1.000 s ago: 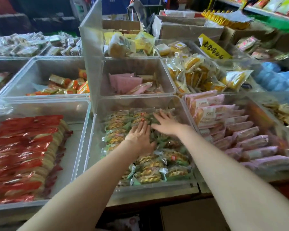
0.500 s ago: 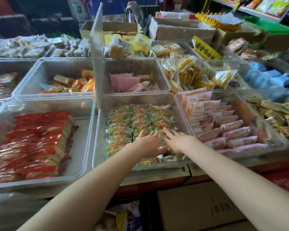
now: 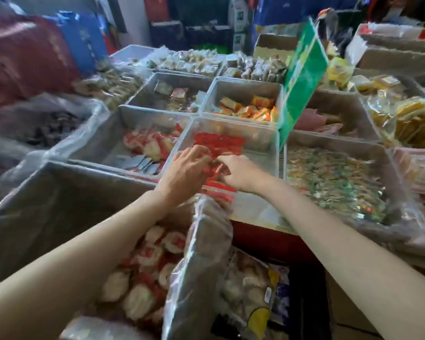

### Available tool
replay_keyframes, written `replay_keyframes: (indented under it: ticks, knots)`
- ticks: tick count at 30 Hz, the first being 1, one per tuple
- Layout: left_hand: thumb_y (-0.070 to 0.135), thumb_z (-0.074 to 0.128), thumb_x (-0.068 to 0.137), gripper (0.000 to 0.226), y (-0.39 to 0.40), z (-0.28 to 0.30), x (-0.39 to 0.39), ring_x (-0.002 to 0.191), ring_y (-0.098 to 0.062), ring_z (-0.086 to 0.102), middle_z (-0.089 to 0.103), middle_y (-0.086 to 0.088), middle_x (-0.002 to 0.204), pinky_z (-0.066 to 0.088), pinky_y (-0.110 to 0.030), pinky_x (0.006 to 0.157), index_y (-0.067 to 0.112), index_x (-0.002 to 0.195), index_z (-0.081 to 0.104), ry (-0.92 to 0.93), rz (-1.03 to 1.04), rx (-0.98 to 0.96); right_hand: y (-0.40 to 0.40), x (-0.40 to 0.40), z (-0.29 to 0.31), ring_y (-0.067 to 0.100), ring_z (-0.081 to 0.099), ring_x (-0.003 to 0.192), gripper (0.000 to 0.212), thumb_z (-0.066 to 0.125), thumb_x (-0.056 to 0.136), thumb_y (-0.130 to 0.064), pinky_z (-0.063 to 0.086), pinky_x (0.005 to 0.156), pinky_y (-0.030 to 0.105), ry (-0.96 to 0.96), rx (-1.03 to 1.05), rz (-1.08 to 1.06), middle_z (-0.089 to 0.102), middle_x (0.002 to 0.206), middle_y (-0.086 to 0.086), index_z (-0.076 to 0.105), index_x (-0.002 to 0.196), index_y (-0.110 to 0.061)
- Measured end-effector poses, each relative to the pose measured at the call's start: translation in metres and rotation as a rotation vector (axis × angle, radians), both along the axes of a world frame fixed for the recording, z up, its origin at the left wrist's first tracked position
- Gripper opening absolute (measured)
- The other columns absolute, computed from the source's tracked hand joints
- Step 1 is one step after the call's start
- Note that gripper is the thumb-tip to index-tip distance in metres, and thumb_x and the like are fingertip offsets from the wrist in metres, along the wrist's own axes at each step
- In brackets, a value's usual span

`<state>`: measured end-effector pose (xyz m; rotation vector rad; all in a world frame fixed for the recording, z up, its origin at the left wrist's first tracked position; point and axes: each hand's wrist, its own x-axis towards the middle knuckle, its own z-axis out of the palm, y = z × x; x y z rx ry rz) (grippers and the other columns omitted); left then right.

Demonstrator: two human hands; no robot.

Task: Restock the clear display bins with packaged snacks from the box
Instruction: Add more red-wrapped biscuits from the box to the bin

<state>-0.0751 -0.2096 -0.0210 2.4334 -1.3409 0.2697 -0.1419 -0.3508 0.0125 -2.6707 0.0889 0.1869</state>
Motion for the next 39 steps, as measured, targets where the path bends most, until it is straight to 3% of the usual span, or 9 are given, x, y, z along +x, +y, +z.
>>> replay_keyframes:
  ticks: [5,9,12,18,23,28,31,35,39]
  knots:
    - [0.025,0.038,0.079,0.031,0.161,-0.03,0.041,0.085,-0.031,0.064,0.061,-0.006,0.101,0.054,-0.041,0.075,0.028,0.102,0.058,0.187,0.094,0.173,0.134,0.035,-0.023,0.027,0.058,0.107,0.028,0.051,0.091,-0.014,0.035,0.08,0.023,0.117,0.019,0.235,0.066,0.115,0.013,0.066,0.113,-0.005]
    - [0.022,0.044,0.093,0.032,0.229,-0.065,0.061,0.114,-0.026,0.055,0.055,-0.007,0.121,0.041,-0.033,0.095,0.019,0.124,0.053,0.38,0.039,0.714,0.209,0.057,-0.081,0.032,0.06,0.105,0.026,0.049,0.087,-0.006,0.044,0.081,0.029,0.407,-0.057,0.235,0.066,0.112,0.018,0.069,0.104,-0.002]
    - [0.02,0.044,0.094,0.041,0.26,-0.095,0.075,0.123,-0.025,0.048,0.051,-0.008,0.132,0.037,-0.03,0.098,0.015,0.135,0.046,0.493,0.039,0.901,0.239,0.07,-0.135,0.037,0.061,0.102,0.021,0.045,0.086,-0.003,0.045,0.074,0.033,0.544,-0.095,0.157,0.063,0.11,0.024,0.055,0.068,-0.009]
    - [0.024,0.049,0.094,0.039,0.28,-0.154,0.109,0.118,-0.029,0.051,0.052,-0.013,0.13,0.043,-0.032,0.093,0.013,0.131,0.048,0.597,0.102,0.907,0.274,0.105,-0.237,0.031,0.058,0.111,0.031,0.047,0.095,-0.027,0.044,0.088,0.031,0.486,-0.053,-0.043,0.061,0.121,0.015,0.061,0.114,-0.007]
    - [0.025,0.06,0.089,0.057,0.273,-0.198,0.108,0.12,-0.03,0.051,0.048,-0.012,0.136,0.05,-0.033,0.071,0.01,0.14,0.038,0.793,0.161,0.995,0.293,0.089,-0.273,0.035,0.026,0.138,0.076,0.059,0.088,-0.025,0.023,0.113,0.046,0.631,-0.192,0.245,0.022,0.153,0.008,0.015,0.149,-0.02]
    - [0.027,0.043,0.098,0.04,0.27,-0.217,0.097,0.126,-0.031,0.043,0.046,-0.011,0.138,0.034,-0.041,0.106,0.009,0.134,0.046,0.662,0.132,0.905,0.297,0.066,-0.244,0.029,0.048,0.122,0.041,0.044,0.097,-0.018,0.041,0.094,0.031,0.754,-0.177,0.352,0.046,0.138,0.013,0.042,0.138,-0.01]
    - [0.022,0.048,0.096,0.035,0.272,-0.207,0.095,0.103,-0.022,0.059,0.054,-0.01,0.131,0.049,-0.023,0.084,0.007,0.127,0.052,0.695,0.071,0.929,0.273,0.089,-0.225,0.028,0.058,0.105,0.036,0.056,0.092,-0.029,0.045,0.083,0.028,0.683,0.038,0.102,0.058,0.117,0.011,0.054,0.12,-0.006]
    - [0.022,0.064,0.085,0.042,0.274,-0.177,0.118,0.109,-0.024,0.056,0.056,-0.006,0.125,0.047,-0.029,0.081,0.014,0.125,0.054,0.956,0.054,1.02,0.236,0.103,-0.197,0.022,0.062,0.094,0.034,0.071,0.08,-0.028,0.052,0.081,0.031,0.582,0.382,-0.233,0.064,0.101,0.006,0.062,0.106,-0.008]
    - [0.013,0.067,0.082,0.037,0.278,-0.158,0.145,0.101,-0.018,0.057,0.06,-0.003,0.111,0.046,-0.023,0.083,0.016,0.119,0.062,1.047,0.101,0.686,0.225,0.095,-0.174,0.016,0.064,0.093,0.044,0.073,0.078,-0.034,0.053,0.083,0.029,0.592,0.672,-0.428,0.067,0.105,0.006,0.061,0.111,-0.007]
